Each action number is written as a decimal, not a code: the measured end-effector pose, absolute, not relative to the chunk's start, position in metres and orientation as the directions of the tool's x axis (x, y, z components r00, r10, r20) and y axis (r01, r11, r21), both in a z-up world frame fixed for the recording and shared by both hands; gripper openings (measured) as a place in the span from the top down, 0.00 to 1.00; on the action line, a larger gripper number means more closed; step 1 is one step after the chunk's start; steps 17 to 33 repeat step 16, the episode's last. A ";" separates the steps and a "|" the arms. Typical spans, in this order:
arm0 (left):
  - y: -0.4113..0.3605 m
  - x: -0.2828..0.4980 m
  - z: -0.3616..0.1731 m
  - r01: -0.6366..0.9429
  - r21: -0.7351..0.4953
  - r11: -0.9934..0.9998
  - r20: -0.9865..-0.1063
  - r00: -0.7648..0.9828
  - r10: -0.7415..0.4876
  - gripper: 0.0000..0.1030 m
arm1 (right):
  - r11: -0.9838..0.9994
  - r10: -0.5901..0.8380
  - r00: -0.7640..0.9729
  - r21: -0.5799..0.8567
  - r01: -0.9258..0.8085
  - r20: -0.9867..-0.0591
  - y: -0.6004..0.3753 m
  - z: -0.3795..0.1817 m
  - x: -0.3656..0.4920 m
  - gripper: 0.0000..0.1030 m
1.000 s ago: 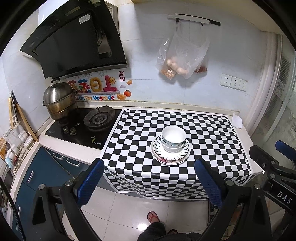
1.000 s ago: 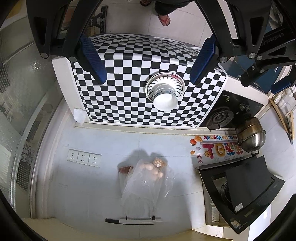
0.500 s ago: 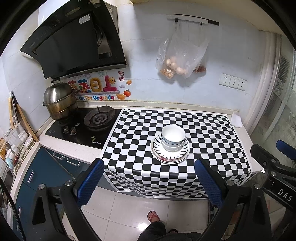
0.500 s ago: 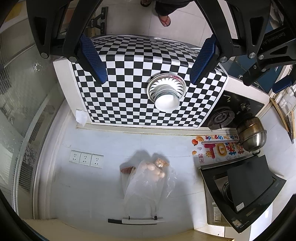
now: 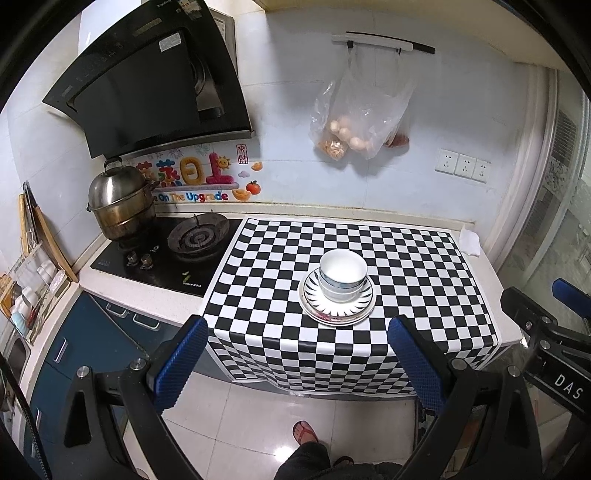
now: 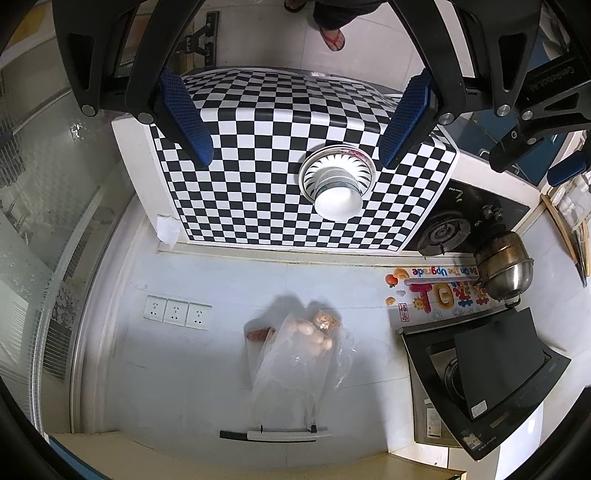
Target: Organize plates and bowls
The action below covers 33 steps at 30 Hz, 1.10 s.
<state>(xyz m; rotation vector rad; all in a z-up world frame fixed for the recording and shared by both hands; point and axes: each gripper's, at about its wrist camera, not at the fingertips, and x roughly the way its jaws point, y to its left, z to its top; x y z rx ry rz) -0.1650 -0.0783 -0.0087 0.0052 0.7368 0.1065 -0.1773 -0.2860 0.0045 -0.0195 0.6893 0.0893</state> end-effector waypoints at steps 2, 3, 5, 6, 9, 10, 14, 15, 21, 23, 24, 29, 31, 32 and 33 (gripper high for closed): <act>-0.079 -0.165 -0.009 -0.095 0.042 0.995 -0.673 0.733 0.098 0.03 | 0.996 0.077 0.767 0.013 -0.090 -0.637 -0.287 0.005 -0.178 0.09; -0.079 -0.165 -0.009 -0.095 0.042 0.995 -0.674 0.732 0.098 0.03 | 0.996 0.076 0.767 0.012 -0.090 -0.637 -0.288 0.005 -0.178 0.09; -0.080 -0.166 -0.009 -0.096 0.042 0.995 -0.675 0.732 0.099 0.03 | 0.996 0.076 0.766 0.012 -0.088 -0.638 -0.289 0.004 -0.179 0.09; -0.080 -0.166 -0.009 -0.096 0.042 0.994 -0.675 0.731 0.099 0.03 | 0.996 0.077 0.766 0.014 -0.088 -0.638 -0.289 0.004 -0.179 0.09; -0.080 -0.166 -0.009 -0.096 0.043 0.994 -0.674 0.731 0.100 0.03 | 0.996 0.074 0.766 0.013 -0.085 -0.639 -0.290 0.004 -0.180 0.09; -0.081 -0.166 -0.009 -0.097 0.045 0.994 -0.675 0.731 0.101 0.03 | 0.997 0.072 0.765 0.014 -0.082 -0.640 -0.290 0.003 -0.181 0.09; -0.082 -0.169 -0.010 -0.094 0.061 0.994 -0.668 0.736 0.111 0.03 | 0.997 0.070 0.764 0.013 -0.080 -0.642 -0.291 0.002 -0.184 0.09; -0.083 -0.170 -0.010 -0.091 0.061 0.994 -0.667 0.738 0.108 0.03 | 0.997 0.070 0.764 0.013 -0.080 -0.642 -0.291 0.002 -0.184 0.09; -0.083 -0.170 -0.010 -0.089 0.060 0.994 -0.666 0.738 0.106 0.03 | 0.997 0.071 0.763 0.015 -0.081 -0.643 -0.291 0.002 -0.184 0.09; -0.083 -0.170 -0.010 -0.089 0.060 0.994 -0.666 0.738 0.106 0.03 | 0.997 0.071 0.763 0.015 -0.081 -0.643 -0.291 0.002 -0.184 0.09; -0.083 -0.170 -0.010 -0.089 0.060 0.994 -0.666 0.738 0.106 0.03 | 0.997 0.071 0.763 0.015 -0.081 -0.643 -0.291 0.002 -0.184 0.09; -0.083 -0.170 -0.010 -0.089 0.060 0.994 -0.666 0.738 0.106 0.03 | 0.997 0.071 0.763 0.015 -0.081 -0.643 -0.291 0.002 -0.184 0.09; -0.083 -0.170 -0.010 -0.089 0.060 0.994 -0.666 0.738 0.106 0.03 | 0.997 0.071 0.763 0.015 -0.081 -0.643 -0.291 0.002 -0.184 0.09; -0.083 -0.170 -0.010 -0.089 0.060 0.994 -0.666 0.738 0.106 0.03 | 0.997 0.071 0.763 0.015 -0.081 -0.643 -0.291 0.002 -0.184 0.09; -0.083 -0.170 -0.010 -0.089 0.060 0.994 -0.666 0.738 0.106 0.03 | 0.997 0.071 0.763 0.015 -0.081 -0.643 -0.291 0.002 -0.184 0.09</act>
